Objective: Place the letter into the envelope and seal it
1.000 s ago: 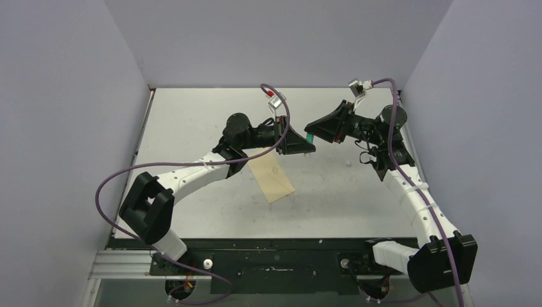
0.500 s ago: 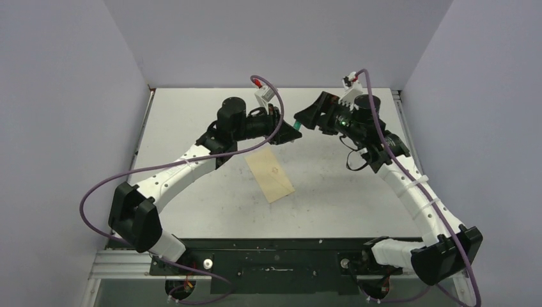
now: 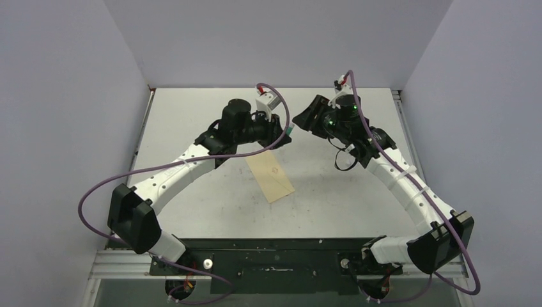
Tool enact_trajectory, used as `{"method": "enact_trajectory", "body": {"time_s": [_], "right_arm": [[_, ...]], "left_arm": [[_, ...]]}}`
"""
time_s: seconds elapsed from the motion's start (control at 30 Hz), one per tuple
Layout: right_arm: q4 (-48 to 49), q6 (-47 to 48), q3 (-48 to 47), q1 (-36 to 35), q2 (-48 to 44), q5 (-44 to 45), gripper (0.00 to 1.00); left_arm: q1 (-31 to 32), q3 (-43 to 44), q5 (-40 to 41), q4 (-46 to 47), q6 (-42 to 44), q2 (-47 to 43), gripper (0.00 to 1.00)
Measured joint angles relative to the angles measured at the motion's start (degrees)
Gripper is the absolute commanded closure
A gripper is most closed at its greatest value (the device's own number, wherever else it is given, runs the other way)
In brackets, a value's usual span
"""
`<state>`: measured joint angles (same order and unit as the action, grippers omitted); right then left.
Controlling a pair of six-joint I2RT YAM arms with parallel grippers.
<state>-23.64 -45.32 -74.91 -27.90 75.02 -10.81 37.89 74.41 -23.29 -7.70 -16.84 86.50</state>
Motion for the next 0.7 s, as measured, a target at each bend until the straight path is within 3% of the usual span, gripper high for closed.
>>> {"method": "enact_trajectory", "body": {"time_s": [0.1, 0.17, 0.33, 0.53, 0.7], "right_arm": [[0.5, -0.9, 0.0, 0.0, 0.5, -1.5, 0.37], [1.0, -1.6, 0.0, 0.0, 0.9, -2.5, 0.38], [2.9, -2.5, 0.0, 0.0, 1.1, -5.3, 0.57], [4.2, -3.4, 0.0, 0.0, 1.7, -8.5, 0.62], [5.0, -3.2, 0.2, 0.1, 1.7, -10.6, 0.93]], "left_arm": [[0.0, 0.0, 0.2, -0.1, 0.2, -0.6, 1.0], [0.0, 0.0, 0.2, -0.2, 0.4, -1.1, 1.0], [0.0, 0.0, 0.1, -0.1, 0.5, -1.5, 1.0], [0.0, 0.0, -0.4, -0.1, 0.5, -1.5, 1.0], [0.0, 0.0, -1.1, -0.2, -0.1, -1.6, 1.0]]}}
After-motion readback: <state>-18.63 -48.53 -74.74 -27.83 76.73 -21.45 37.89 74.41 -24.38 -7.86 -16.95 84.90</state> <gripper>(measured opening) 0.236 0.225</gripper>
